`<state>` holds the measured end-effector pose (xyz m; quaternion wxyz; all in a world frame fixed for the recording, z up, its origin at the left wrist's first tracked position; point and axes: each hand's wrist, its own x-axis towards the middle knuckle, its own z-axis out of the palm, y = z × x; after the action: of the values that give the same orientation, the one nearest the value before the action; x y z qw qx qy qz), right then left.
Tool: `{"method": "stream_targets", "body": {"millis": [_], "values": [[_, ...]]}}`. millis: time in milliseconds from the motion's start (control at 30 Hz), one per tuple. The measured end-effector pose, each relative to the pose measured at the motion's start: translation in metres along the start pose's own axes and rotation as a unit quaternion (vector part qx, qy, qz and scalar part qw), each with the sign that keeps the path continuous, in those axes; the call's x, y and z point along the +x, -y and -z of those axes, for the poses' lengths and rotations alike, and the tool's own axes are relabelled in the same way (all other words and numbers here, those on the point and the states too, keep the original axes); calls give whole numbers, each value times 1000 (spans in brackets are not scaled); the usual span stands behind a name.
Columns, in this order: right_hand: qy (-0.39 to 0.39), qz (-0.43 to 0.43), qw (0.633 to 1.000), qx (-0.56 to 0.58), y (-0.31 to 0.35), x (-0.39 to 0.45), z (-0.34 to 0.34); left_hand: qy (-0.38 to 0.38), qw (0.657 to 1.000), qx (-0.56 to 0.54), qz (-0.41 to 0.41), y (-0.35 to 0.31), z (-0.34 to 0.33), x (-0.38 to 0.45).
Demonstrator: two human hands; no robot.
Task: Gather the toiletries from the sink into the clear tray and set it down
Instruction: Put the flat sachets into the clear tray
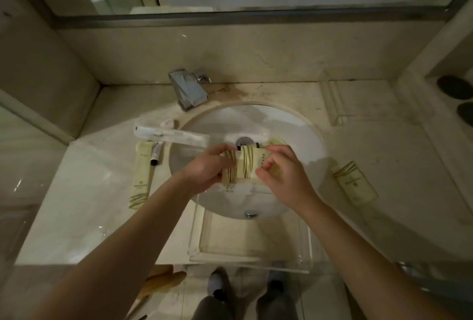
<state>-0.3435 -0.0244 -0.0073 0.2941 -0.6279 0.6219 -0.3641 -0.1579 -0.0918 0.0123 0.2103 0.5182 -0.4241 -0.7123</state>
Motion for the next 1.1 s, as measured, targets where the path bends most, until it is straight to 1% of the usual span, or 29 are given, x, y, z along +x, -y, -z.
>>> {"method": "stream_targets", "body": {"millis": [167,267,333,400,467,567,667,733,800,867,933,1100], "values": [[-54,-71,995,48,10,-19,-3,10,1000,20,-9,8,1,-28],[-58,-131,985,97,13,-28,-1,16,1000,21,-2,17,6,-41],[-55,-161,978,119,12,-31,-1,14,999,42,6,25,11,-45],[-28,-181,975,129,11,-35,-4,11,996,85,20,35,16,-47],[28,-191,974,116,11,-40,-11,3,991,131,42,45,18,-51],[113,-189,973,66,9,-50,-28,-4,975,215,65,59,17,-59],[168,-167,972,-14,7,-61,-46,8,947,310,81,74,11,-65],[194,-161,966,-57,4,-68,-54,-2,922,384,60,81,5,-68],[205,-166,962,-64,3,-73,-59,-16,872,489,15,84,0,-69],[205,-169,963,-53,3,-76,-62,-22,819,572,-26,85,-2,-69],[199,-166,964,-52,5,-74,-68,-24,784,618,-44,84,-1,-68],[163,-144,969,-113,5,-74,-90,-19,734,675,-72,83,5,-67]]}}
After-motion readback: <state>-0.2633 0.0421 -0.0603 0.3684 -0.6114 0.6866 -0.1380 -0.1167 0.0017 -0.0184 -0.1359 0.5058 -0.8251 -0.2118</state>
